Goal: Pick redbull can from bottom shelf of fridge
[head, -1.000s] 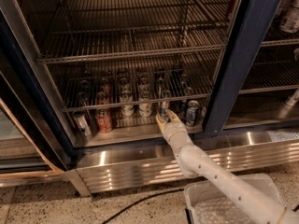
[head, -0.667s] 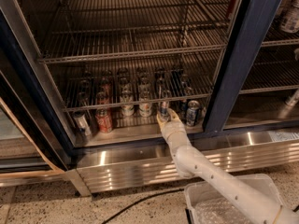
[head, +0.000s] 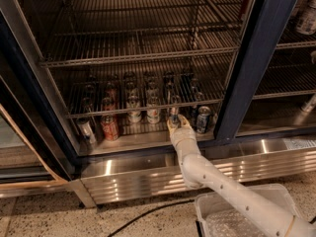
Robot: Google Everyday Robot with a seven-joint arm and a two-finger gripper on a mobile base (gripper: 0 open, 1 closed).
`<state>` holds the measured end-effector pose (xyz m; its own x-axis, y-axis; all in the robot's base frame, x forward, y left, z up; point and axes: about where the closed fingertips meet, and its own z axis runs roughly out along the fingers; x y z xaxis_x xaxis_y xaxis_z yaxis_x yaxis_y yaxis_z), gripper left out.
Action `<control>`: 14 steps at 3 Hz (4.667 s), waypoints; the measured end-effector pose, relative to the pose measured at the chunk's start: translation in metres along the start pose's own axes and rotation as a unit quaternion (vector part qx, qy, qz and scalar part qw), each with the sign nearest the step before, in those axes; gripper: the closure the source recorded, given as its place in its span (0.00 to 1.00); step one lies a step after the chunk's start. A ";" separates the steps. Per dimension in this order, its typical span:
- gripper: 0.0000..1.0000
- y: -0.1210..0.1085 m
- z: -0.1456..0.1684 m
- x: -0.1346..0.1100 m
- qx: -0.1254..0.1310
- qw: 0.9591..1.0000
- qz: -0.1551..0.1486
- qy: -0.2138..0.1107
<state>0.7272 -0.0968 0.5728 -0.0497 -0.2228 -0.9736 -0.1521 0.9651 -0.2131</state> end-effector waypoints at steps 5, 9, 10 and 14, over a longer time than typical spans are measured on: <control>0.42 -0.014 0.034 -0.014 0.030 0.999 -0.010 -0.022; 0.45 -0.028 0.078 0.002 0.072 0.997 -0.024 -0.006; 0.41 -0.030 0.088 0.002 0.071 0.997 -0.022 -0.003; 0.33 -0.026 0.104 0.005 0.068 0.997 -0.027 0.002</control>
Offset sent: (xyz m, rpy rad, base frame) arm 0.0000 0.0000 0.0000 0.0000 0.0000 0.0000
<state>0.8338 -0.1087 0.5650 -0.0498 -0.2750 -0.9602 -0.0190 0.9614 -0.2744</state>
